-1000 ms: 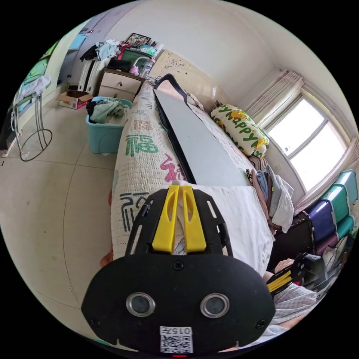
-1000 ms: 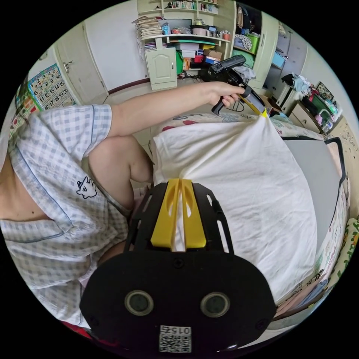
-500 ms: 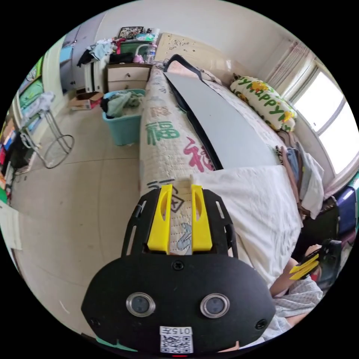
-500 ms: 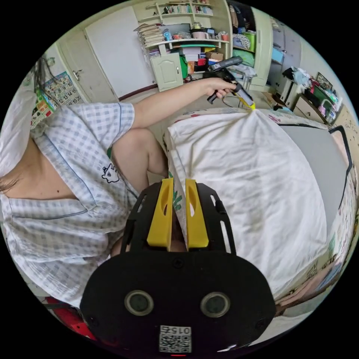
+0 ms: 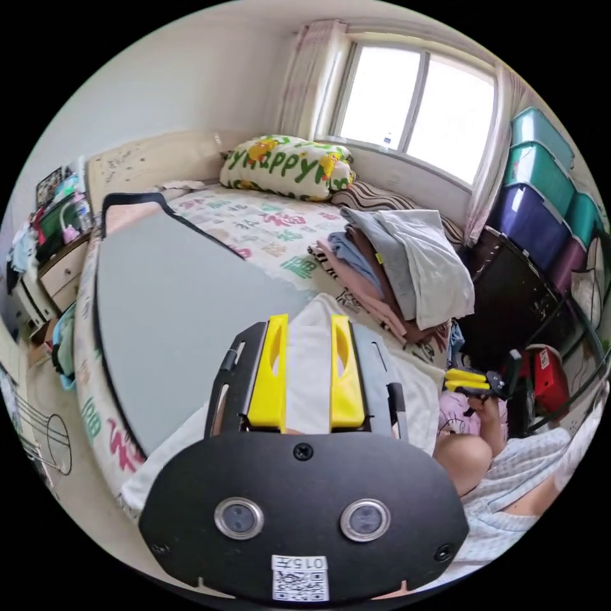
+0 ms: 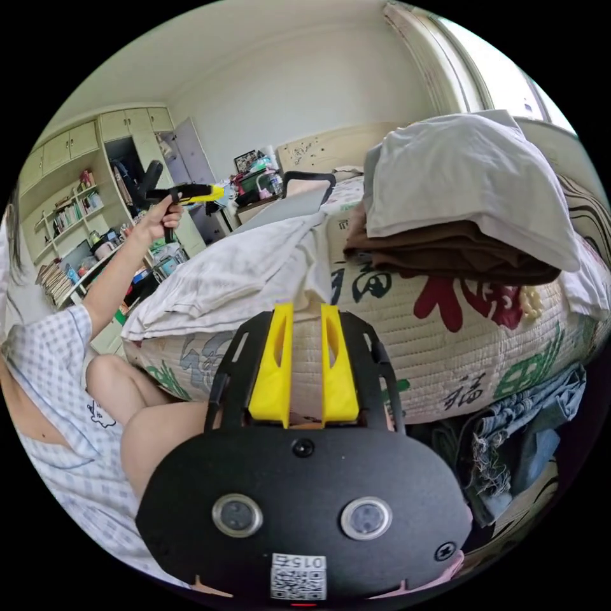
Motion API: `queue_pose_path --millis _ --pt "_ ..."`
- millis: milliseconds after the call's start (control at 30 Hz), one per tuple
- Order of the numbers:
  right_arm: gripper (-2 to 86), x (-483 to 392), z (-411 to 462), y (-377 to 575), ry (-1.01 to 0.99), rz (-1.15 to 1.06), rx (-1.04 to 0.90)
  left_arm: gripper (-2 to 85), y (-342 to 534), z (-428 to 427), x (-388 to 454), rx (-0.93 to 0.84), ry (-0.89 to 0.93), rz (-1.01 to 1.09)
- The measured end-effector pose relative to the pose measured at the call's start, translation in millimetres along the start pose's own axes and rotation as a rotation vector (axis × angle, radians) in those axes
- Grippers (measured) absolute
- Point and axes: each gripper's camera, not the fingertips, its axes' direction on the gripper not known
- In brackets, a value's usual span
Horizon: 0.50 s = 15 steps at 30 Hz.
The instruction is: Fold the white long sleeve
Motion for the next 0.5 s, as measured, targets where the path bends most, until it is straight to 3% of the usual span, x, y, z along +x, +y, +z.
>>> queue_pose_path --millis 267,500 --pt "9.8 41.4 -1.0 11.6 -0.158 0.087 0.094 12.9 -90.1 182.6 31.5 -0.342 0.052 -0.061" --pt "5.5 57.4 1.7 13.6 -0.283 0.042 0.09 10.7 -105.6 230.1 34.0 -0.493 -0.156 -0.024"
